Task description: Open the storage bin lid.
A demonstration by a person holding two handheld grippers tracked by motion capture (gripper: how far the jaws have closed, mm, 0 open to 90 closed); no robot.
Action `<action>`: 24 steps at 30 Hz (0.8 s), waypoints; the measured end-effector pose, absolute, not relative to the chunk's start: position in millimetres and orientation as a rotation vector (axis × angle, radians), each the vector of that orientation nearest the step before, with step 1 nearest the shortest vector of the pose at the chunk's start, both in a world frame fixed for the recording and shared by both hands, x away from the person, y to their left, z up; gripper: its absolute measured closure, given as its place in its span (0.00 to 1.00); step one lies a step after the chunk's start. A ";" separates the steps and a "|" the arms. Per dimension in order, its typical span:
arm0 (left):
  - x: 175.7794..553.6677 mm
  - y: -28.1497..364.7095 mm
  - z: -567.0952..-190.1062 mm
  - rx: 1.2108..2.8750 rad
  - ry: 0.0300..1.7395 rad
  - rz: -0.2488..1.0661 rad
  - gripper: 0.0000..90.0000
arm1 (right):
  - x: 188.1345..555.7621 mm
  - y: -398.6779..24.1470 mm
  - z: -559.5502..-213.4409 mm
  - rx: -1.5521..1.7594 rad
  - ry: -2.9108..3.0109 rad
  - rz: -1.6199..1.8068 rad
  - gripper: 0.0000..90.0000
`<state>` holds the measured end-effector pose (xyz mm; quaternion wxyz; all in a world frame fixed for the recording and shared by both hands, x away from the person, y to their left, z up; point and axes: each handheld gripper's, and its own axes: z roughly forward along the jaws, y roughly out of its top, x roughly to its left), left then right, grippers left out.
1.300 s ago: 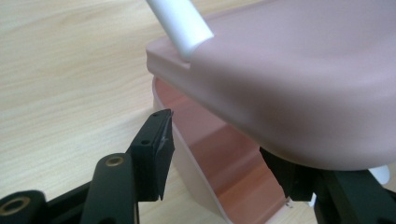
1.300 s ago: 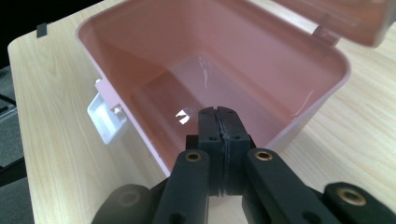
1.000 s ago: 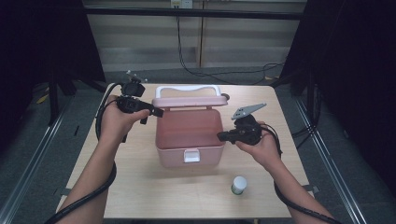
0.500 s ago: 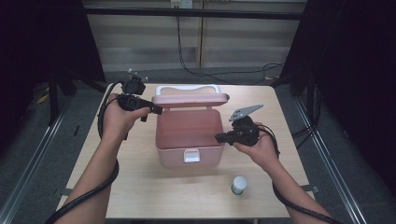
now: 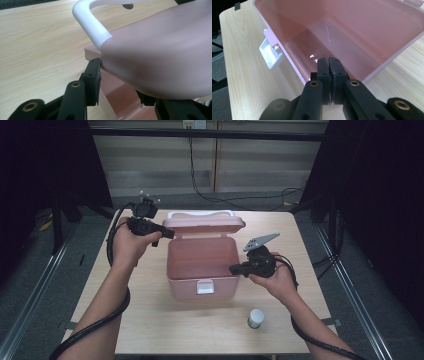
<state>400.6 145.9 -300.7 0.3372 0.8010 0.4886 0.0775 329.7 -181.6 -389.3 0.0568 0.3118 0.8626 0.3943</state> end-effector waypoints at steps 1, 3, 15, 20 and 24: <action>401.1 146.6 -300.3 2.084 1.276 0.206 0.68 | 329.9 -181.6 -389.6 0.945 2.617 1.198 0.97; 401.7 146.7 -300.0 2.079 1.284 0.206 0.70 | 329.6 -181.5 -389.8 0.950 2.620 1.189 0.98; 407.6 146.8 -296.8 2.069 1.315 0.225 0.79 | 329.8 -181.0 -394.0 0.946 2.635 1.172 0.98; 410.3 145.0 -294.4 2.075 1.335 0.231 0.81 | 329.8 -180.7 -395.0 0.951 2.636 1.184 0.98; 411.6 145.3 -293.3 2.078 1.344 0.231 0.81 | 330.1 -180.4 -395.5 0.948 2.637 1.180 0.98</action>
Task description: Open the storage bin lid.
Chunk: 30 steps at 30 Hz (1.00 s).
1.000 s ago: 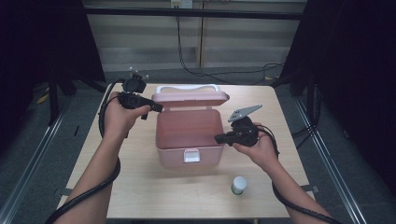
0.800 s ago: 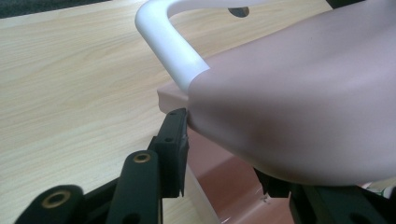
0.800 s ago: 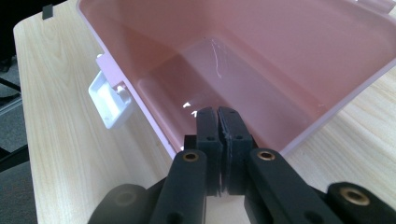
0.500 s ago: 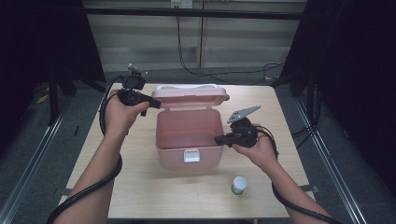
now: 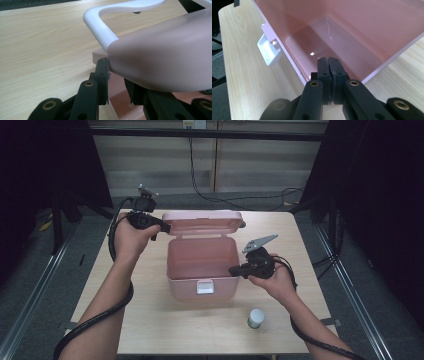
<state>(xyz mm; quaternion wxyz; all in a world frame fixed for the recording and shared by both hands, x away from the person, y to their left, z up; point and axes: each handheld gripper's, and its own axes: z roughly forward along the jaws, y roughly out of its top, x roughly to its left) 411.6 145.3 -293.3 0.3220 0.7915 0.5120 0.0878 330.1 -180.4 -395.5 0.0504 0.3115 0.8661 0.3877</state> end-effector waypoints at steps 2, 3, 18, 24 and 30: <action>412.7 145.0 -292.8 2.074 1.351 0.229 0.82 | 330.1 -179.9 -396.3 0.946 2.636 1.181 0.98; 413.2 145.0 -292.2 2.081 1.352 0.227 0.82 | 330.4 -179.7 -396.9 0.941 2.636 1.190 0.98; 421.5 142.7 -288.2 2.079 1.383 0.230 0.84 | 329.2 -176.2 -399.8 0.927 2.644 1.179 1.00; 425.3 142.6 -287.1 2.067 1.392 0.234 0.85 | 329.7 -174.8 -400.6 0.906 2.648 1.165 1.00; 429.2 141.4 -285.3 2.070 1.403 0.241 0.86 | 329.5 -174.0 -401.2 0.892 2.646 1.159 1.00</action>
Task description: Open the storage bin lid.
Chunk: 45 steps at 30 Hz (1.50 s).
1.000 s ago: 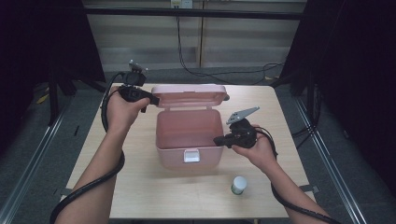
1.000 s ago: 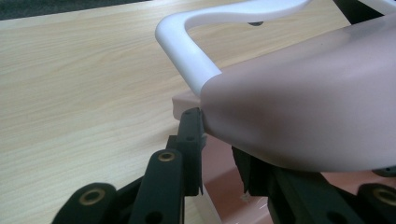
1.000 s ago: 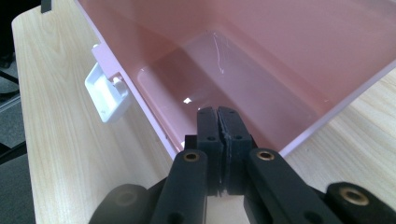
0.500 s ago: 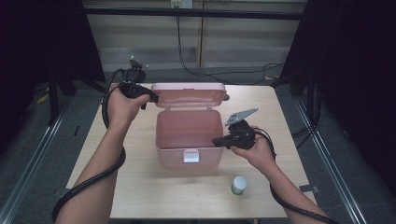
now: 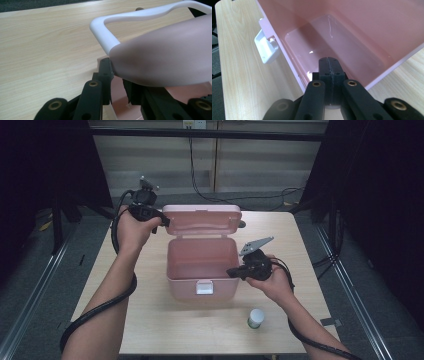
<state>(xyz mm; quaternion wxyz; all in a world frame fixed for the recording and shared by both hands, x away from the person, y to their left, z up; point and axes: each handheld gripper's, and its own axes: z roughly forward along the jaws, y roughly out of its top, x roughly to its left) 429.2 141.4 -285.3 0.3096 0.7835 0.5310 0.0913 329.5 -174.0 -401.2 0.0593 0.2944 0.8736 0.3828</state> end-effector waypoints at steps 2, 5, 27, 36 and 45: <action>430.5 141.1 -284.7 2.072 1.404 0.242 0.86 | 329.6 -173.6 -401.1 0.890 2.648 1.156 1.00; 432.2 139.7 -284.2 2.072 1.405 0.251 0.87 | 329.6 -172.7 -402.1 0.889 2.647 1.149 1.00; 440.1 135.5 -280.9 2.079 1.430 0.263 0.89 | 329.1 -171.7 -403.9 0.866 2.651 1.138 1.00; 440.6 133.8 -280.0 2.089 1.438 0.270 0.89 | 327.4 -170.7 -403.3 0.860 2.662 1.126 1.00; 444.0 130.6 -278.4 2.096 1.457 0.276 0.90 | 326.0 -169.9 -402.9 0.853 2.670 1.121 1.00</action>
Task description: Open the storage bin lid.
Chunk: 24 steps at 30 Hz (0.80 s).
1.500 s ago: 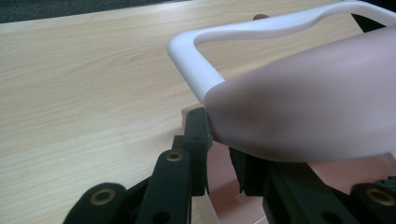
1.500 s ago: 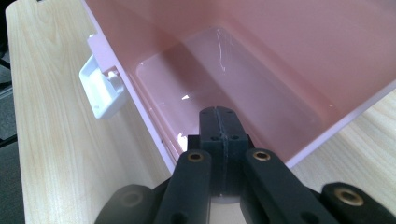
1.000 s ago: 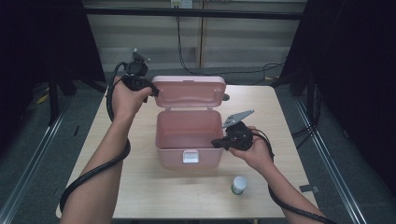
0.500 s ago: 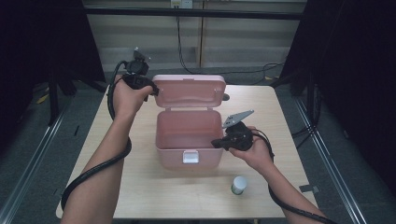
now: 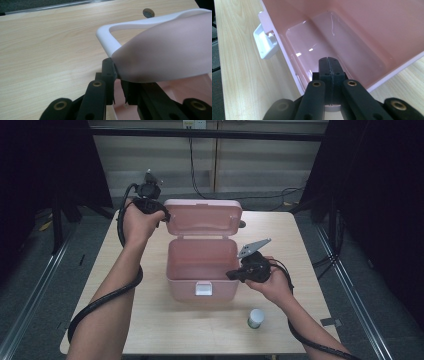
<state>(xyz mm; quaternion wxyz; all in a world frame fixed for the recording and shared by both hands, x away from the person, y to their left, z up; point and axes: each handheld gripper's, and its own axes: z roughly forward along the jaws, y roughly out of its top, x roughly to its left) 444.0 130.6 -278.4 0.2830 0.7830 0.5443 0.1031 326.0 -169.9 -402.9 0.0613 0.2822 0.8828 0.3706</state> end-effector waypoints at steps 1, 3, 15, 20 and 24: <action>444.3 130.3 -278.3 2.094 1.461 0.278 0.91 | 326.0 -169.6 -403.0 0.851 2.670 1.124 1.00; 445.5 130.0 -277.9 2.099 1.462 0.280 0.91 | 326.0 -169.6 -403.0 0.845 2.670 1.118 1.00; 454.9 127.6 -276.7 2.092 1.484 0.284 0.92 | 325.9 -169.6 -403.1 0.844 2.670 1.117 1.00; 459.2 126.6 -276.3 2.093 1.495 0.283 0.93 | 326.1 -169.8 -402.7 0.841 2.673 1.109 1.00; 461.7 125.6 -275.9 2.097 1.500 0.286 0.93 | 326.2 -169.9 -402.9 0.847 2.675 1.122 1.00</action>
